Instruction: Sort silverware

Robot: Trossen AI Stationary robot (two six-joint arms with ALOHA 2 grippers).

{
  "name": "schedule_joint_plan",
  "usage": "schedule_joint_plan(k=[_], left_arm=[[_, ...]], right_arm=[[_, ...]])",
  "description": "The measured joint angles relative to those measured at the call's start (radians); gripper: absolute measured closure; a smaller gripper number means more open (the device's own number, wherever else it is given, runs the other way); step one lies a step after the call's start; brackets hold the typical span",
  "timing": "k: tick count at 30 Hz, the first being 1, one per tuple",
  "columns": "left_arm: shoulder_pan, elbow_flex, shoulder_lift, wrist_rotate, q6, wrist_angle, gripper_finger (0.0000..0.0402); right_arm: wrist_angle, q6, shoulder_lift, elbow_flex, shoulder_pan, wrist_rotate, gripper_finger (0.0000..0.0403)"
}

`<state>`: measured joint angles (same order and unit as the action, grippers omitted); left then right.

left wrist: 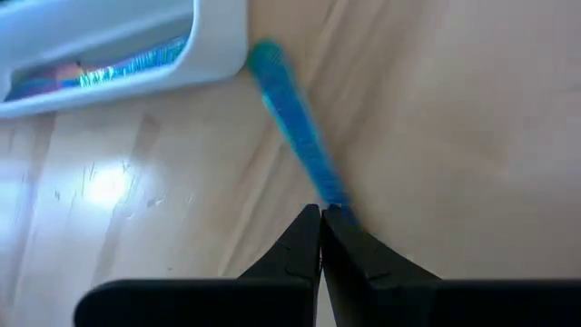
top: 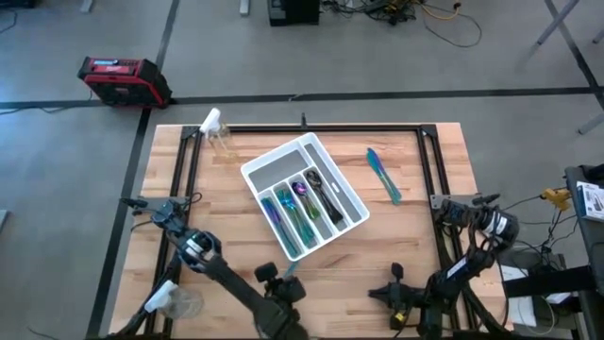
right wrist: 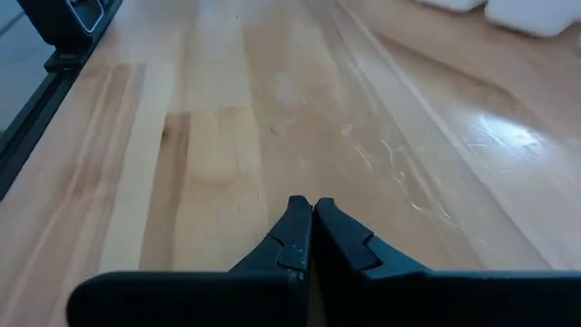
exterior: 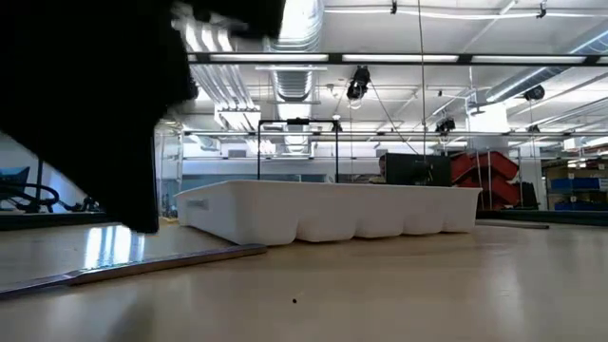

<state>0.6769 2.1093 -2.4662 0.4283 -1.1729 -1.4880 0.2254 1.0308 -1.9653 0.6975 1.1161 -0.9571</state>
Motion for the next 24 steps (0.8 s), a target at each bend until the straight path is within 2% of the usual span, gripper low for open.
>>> schedule_joint_plan(k=[7,11,17,24], left_arm=[[-0.031,-0.192,0.139,-0.023,0.055,0.187,0.0402],[-0.046,-0.373,0.227,-0.022,0.065,0.399,0.0402],[-0.077,-0.609,0.301,-0.002,0.075,0.680,0.0402],[-0.095,-0.659,0.295,0.060,0.248,0.990,0.0402]], right_arm=[[0.013,-0.079,0.069,0.002,-0.077,0.132,0.0403],[0.018,-0.113,0.069,0.021,-0.124,0.175,0.0403],[0.014,-0.273,0.067,0.084,-0.199,0.243,0.0403],[0.019,-0.429,0.063,0.147,-0.281,0.265,0.0403]])
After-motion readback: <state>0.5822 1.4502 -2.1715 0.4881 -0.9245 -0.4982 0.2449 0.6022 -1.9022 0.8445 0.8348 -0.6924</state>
